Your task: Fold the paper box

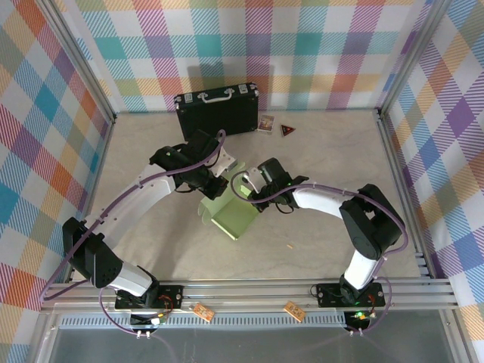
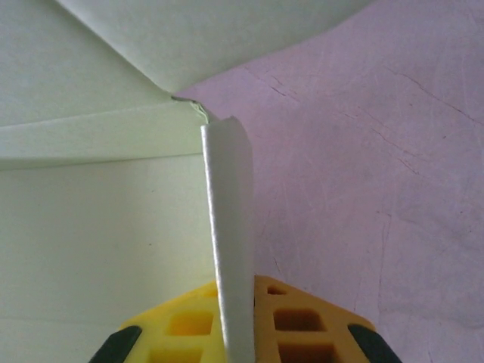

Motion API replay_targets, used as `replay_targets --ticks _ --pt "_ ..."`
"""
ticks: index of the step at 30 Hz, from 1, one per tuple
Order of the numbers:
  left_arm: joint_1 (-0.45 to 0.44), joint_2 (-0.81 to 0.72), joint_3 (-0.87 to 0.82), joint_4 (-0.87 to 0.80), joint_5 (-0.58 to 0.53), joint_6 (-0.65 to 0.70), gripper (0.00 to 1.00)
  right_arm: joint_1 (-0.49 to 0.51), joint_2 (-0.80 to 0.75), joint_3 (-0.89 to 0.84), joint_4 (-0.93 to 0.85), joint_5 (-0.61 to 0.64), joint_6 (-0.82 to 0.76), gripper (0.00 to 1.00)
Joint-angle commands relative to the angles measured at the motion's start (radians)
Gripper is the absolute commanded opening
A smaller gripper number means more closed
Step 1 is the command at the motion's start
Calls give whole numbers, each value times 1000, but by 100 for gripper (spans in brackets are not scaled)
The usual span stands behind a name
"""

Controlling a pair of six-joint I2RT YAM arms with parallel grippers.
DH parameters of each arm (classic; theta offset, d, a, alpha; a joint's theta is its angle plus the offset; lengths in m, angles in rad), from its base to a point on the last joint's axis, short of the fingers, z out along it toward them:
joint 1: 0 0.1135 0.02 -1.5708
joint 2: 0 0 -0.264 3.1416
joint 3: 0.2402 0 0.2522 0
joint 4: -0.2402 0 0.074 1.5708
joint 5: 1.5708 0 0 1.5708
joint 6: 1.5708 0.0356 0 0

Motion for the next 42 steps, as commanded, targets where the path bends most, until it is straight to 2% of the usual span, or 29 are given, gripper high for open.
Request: replay_targets --ticks 1,2,5,8,16,20,22,25,30,35,38,40,42 --pt "-6 2 8 17 23 19 5 4 17 21 22 16 54 3" --pt "-6 4 6 18 28 19 5 4 17 20 30 4 54 6" --pt "-7 5 3 26 35 17 5 5 5 6 76 -47 51 26" --pt "-6 10 3 25 44 16 5 4 -11 -11 133 -64 56 34" --pt "-7 15 -10 18 43 22 5 5 -18 -14 211 -53 30 33" --pt "-7 25 -9 15 45 22 5 4 -17 -16 228 -58 25 40" --pt "-6 23 -9 15 49 21 5 4 -15 -17 230 -54 -12 39" --pt "-6 19 -11 15 45 24 5 4 -4 -11 220 -54 -26 33" --pt "-6 12 -22 24 57 25 5 4 -4 -48 296 -85 -45 30" --pt "-7 14 -27 25 57 24 5 4 6 -57 330 -88 -72 9" --pt "-6 7 -32 24 42 36 5 4 10 -60 326 -85 -71 5" --pt "-6 2 -39 26 29 54 4 4 4 -69 336 -86 -63 11" --pt "-6 2 -45 22 11 82 4 4 -9 -86 355 -63 -45 35"
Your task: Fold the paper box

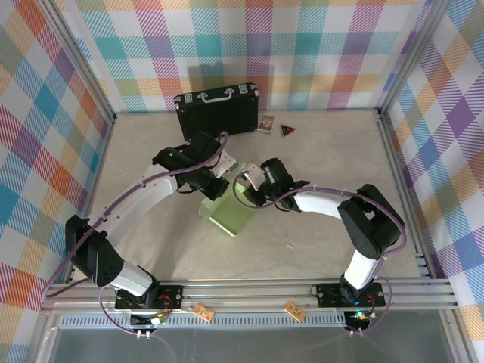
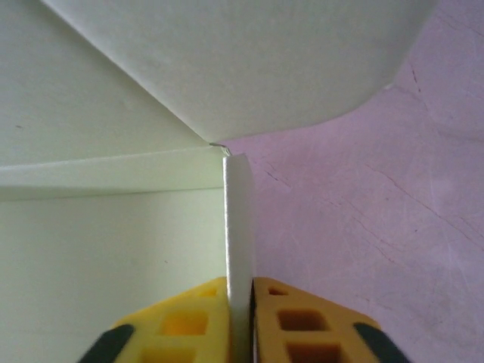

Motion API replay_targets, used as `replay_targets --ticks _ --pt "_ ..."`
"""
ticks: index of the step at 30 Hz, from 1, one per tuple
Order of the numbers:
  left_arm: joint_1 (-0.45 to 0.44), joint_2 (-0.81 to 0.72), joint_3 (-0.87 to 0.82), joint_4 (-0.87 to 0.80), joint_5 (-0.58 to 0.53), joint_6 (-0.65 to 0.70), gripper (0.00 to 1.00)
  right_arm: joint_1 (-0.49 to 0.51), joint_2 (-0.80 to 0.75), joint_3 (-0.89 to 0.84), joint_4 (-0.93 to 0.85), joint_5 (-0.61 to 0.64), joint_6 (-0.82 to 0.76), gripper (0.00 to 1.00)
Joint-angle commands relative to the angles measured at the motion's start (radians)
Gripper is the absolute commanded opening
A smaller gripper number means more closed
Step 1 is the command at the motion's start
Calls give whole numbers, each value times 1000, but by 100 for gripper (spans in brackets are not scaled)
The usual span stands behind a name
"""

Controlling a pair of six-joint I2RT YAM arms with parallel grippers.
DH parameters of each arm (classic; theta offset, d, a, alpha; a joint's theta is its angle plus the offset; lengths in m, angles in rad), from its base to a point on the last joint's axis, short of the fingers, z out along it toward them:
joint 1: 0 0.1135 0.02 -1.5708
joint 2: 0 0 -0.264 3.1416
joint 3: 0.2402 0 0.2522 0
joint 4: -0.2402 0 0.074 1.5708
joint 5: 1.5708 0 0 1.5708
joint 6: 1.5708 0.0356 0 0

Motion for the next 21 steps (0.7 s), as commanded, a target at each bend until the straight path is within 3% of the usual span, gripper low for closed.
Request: replay_targets --ticks 1,4,8,12,17,21 --pt "-6 -8 -23 -8 -4 73 4 7 -24 -26 106 -4 18 48" --pt "-6 14 -12 -39 -47 115 3 1 -80 -68 125 12 16 63" --pt "-6 33 -9 -57 -72 184 3 -11 -187 -131 118 -19 5 72" --pt "-6 69 25 -89 -58 262 3 -22 -317 -259 197 36 23 98" --pt "-5 114 62 -136 -9 370 3 -73 -445 -362 218 77 115 99" --pt "-4 130 72 -134 31 435 4 -113 -422 -359 208 -10 88 95"
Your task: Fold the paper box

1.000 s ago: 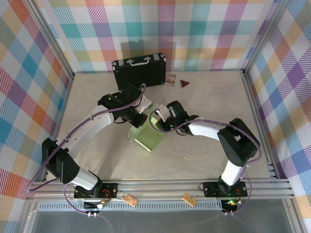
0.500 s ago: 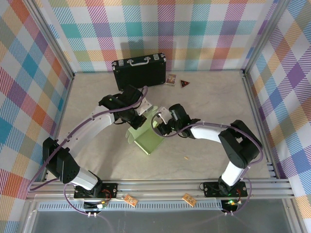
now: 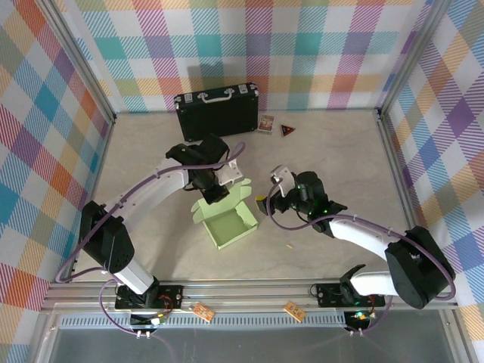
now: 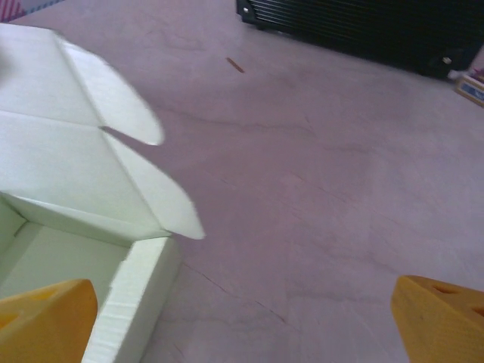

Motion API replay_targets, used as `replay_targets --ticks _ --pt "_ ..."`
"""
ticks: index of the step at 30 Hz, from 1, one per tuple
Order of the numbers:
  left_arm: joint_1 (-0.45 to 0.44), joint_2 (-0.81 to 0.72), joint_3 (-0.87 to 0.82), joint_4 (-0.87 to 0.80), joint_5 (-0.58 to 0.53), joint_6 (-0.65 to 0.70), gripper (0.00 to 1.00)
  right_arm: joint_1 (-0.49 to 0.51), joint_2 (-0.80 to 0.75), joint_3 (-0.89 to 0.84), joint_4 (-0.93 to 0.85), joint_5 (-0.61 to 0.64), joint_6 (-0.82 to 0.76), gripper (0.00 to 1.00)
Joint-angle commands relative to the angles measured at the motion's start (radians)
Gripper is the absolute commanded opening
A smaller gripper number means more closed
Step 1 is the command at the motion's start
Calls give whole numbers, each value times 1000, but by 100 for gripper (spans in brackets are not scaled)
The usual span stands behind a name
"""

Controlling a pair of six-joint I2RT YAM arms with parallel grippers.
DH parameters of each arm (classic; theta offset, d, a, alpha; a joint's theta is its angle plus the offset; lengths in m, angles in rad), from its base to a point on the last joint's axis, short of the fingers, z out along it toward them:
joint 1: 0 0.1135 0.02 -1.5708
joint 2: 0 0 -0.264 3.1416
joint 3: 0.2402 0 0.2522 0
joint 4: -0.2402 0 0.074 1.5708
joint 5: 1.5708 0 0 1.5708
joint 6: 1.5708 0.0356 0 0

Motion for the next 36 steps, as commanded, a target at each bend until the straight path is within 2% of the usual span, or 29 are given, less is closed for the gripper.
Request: replay_targets --ticks 1,3,4,6,10,13,16,20,23,26,30,33,36 --pt "-4 15 32 -46 64 106 4 -18 29 8 37 -59 3 86" --pt "-5 17 30 -44 88 135 4 -20 75 9 82 -140 -77 70" --pt "-4 17 31 -41 91 146 4 -20 98 11 106 -177 -94 66" --pt "-4 21 31 -37 87 162 4 -18 141 19 144 -261 -117 61" --pt "-5 24 35 -44 83 176 4 -18 200 11 265 -315 -121 60" --pt "-4 21 29 -41 89 182 5 -17 231 25 295 -336 -132 56" --pt "-4 22 35 -38 86 183 5 -13 268 57 287 -393 -133 40" --pt "-5 17 34 -27 78 178 6 8 283 50 304 -366 -153 29" --pt "-5 8 28 -7 80 158 7 13 280 54 325 -355 -146 16" --pt "-3 -7 20 21 85 134 9 21 274 59 319 -355 -148 9" --pt "0 -32 0 79 56 93 12 39 259 59 286 -353 -162 5" --pt "4 -43 -7 123 32 40 14 53 251 55 293 -309 -152 0" --pt "12 -67 -29 176 16 -35 17 67 248 52 302 -254 -149 0"
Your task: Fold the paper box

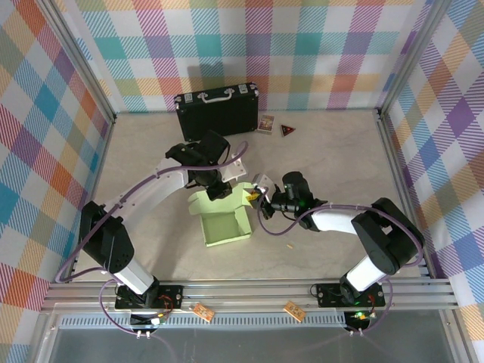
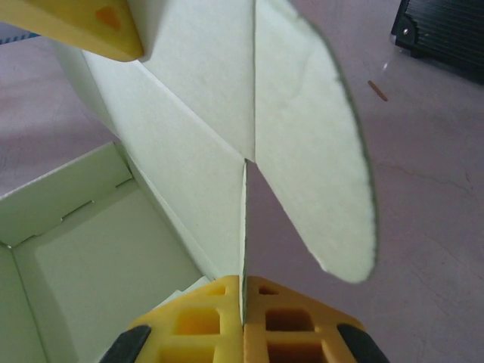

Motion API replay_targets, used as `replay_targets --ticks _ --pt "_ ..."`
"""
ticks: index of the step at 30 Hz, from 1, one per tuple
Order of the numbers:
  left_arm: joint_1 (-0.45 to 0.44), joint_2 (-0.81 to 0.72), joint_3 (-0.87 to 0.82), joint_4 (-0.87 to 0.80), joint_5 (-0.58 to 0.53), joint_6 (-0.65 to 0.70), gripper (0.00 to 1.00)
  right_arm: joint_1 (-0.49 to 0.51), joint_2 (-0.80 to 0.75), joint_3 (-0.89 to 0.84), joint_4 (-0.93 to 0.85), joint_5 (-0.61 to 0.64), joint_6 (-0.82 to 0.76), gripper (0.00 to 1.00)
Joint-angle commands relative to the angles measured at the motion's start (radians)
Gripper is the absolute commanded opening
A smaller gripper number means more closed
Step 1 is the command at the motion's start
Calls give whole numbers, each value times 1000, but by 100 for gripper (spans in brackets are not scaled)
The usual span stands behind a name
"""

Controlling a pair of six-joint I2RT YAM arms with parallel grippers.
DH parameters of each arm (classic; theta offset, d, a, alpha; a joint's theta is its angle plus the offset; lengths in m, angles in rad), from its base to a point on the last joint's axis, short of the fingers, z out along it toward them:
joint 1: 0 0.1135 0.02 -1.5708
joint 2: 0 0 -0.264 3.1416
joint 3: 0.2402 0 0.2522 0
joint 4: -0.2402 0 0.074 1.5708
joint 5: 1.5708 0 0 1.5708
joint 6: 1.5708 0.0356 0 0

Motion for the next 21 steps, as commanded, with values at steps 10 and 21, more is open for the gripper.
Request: replay_targets --ticks 10,21 --pt "81 -554 -365 487 -323 -632 71 19 -83 -3 2 131 -58 0" --pt "374 -768 -691 414 -394 -1093 74 19 -85 -2 -10 129 -67 0"
